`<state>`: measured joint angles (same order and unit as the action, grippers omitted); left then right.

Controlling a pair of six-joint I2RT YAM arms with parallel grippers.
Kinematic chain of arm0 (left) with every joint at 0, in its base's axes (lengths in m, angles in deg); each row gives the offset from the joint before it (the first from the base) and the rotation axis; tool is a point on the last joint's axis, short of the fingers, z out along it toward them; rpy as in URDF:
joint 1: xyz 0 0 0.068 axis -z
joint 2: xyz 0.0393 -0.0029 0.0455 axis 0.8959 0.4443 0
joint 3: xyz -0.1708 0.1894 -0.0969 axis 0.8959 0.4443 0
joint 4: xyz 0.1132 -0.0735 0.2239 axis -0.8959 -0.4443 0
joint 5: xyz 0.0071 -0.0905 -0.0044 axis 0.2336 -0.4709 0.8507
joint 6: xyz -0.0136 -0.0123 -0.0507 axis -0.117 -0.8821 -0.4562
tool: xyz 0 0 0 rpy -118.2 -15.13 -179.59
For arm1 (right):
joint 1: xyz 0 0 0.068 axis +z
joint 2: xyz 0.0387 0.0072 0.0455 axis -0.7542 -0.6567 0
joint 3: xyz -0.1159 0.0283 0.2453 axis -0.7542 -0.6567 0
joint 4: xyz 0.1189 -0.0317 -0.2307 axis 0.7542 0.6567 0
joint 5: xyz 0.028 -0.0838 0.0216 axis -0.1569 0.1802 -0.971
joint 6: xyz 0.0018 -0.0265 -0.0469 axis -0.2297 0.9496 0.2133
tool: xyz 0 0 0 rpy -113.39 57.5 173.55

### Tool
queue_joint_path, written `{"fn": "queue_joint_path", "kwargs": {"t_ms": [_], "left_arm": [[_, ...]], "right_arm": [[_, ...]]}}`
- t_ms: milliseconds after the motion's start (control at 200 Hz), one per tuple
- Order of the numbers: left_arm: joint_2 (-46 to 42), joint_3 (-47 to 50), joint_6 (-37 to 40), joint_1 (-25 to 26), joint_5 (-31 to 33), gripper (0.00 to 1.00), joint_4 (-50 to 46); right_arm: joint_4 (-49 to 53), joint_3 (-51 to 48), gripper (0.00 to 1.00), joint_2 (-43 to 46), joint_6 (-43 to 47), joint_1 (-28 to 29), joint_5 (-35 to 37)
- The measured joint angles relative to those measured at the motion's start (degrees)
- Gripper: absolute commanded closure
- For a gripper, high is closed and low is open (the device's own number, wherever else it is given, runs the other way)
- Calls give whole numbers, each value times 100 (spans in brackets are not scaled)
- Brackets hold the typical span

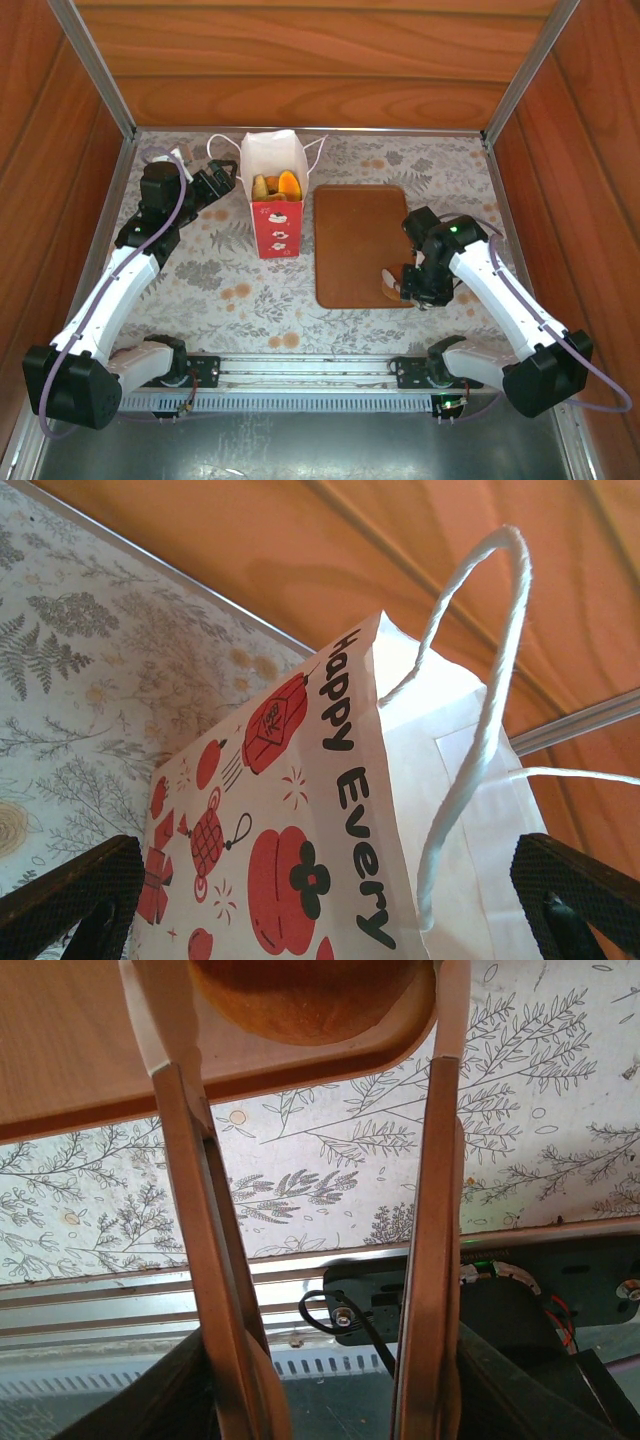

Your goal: Place the fake bread into the paper bag

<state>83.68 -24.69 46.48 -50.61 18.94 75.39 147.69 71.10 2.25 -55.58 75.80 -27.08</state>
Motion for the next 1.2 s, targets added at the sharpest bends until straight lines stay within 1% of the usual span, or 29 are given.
{"fn": "queue_joint_path", "kwargs": {"t_ms": [320, 585, 900, 1200], "left_arm": [[-37, 0, 7, -2, 2, 0, -7], [-160, -2, 118, -7, 26, 0, -160], [-393, -313, 284, -17, 48, 0, -413], [-828, -345, 284, -26, 155, 3, -688]], "right_arm": [[46, 9, 58, -4, 63, 0, 4], [111, 273, 60, 46, 107, 0, 28], [225, 1231, 62, 275, 157, 0, 133], [391, 2623, 63, 162, 511, 0, 319]]}}
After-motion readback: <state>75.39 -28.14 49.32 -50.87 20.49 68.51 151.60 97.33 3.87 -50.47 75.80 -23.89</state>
